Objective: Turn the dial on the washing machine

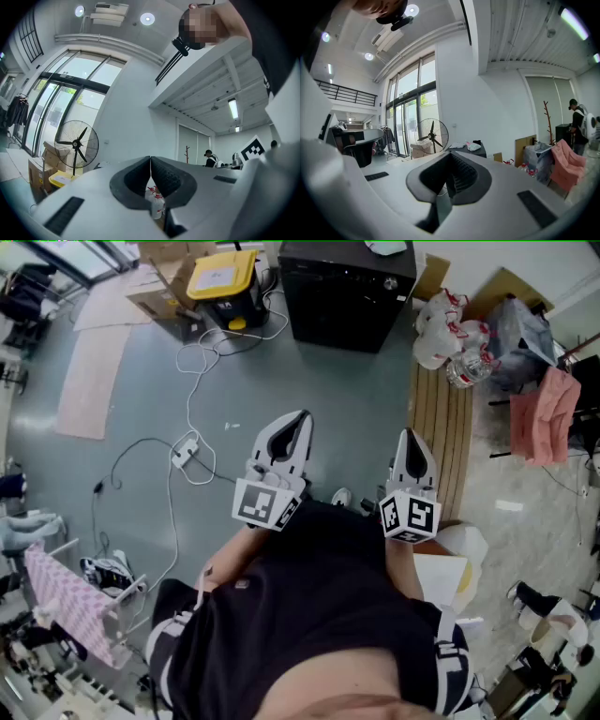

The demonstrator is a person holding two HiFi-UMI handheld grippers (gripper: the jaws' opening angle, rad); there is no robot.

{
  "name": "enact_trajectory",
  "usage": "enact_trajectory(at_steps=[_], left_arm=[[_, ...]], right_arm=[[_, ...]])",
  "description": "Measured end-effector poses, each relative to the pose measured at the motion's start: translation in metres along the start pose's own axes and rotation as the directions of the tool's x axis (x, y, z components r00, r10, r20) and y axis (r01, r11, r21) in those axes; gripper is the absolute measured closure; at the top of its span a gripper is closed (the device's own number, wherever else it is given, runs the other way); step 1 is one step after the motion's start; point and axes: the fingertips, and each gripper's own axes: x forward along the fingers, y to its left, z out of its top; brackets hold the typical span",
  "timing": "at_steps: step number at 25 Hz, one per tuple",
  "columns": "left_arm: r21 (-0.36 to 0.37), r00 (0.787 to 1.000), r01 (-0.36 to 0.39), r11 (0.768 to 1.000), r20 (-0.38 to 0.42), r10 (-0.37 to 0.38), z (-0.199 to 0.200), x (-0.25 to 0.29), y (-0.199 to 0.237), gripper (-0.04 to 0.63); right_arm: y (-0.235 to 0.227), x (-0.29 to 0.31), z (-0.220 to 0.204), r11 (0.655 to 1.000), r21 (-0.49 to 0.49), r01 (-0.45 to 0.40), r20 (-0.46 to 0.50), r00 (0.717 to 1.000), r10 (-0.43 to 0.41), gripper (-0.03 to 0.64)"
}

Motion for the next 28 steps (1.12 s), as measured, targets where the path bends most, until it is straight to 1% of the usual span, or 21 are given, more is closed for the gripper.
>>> enact_trajectory(at_steps=[9, 11, 14, 17, 22, 26, 28], left_arm=[[0.007, 1.000, -0.002, 1.000, 0.001, 0.002, -0.002, -0.006, 0.003, 0.572], [0.005, 1.000, -0.002, 1.000, 0.002, 0.002, -0.002, -0.006, 0.004, 0.574], [0.007, 1.000, 0.001, 1.000, 0.015, -0.001, 0.002, -0.006, 0.008, 0.572], [0.001, 1.000, 0.003, 1.000, 0.015, -0.003, 0.003, -0.007, 0.018, 0.573], [-0.006, 1.000, 0.024, 1.000, 0.007, -0.023, 0.002, -0.007, 0.038, 0.573], [-0.041, 0.999, 0.046, 0.998, -0.005, -0.046, -0.003, -0.008, 0.058, 0.572], [-0.044, 0.998, 0.065, 0.997, -0.016, -0.065, -0.009, -0.003, 0.068, 0.572]], right_arm=[[0.005, 0.001, -0.003, 1.000, -0.006, -0.005, 0.001, 1.000, 0.005, 0.592], [0.006, 0.001, -0.002, 1.000, 0.006, -0.010, 0.008, 1.000, 0.009, 0.592], [0.007, 0.002, 0.002, 0.999, 0.039, -0.019, 0.045, 0.999, 0.018, 0.592], [0.014, 0.005, 0.006, 0.999, 0.035, -0.008, 0.060, 0.998, 0.006, 0.592], [0.029, 0.016, 0.002, 0.999, 0.029, 0.019, 0.051, 0.998, -0.020, 0.592], [0.047, 0.030, -0.002, 1.000, 0.019, 0.024, 0.059, 0.998, -0.025, 0.592], [0.053, 0.042, -0.005, 0.999, 0.019, 0.030, 0.058, 0.998, -0.031, 0.592]])
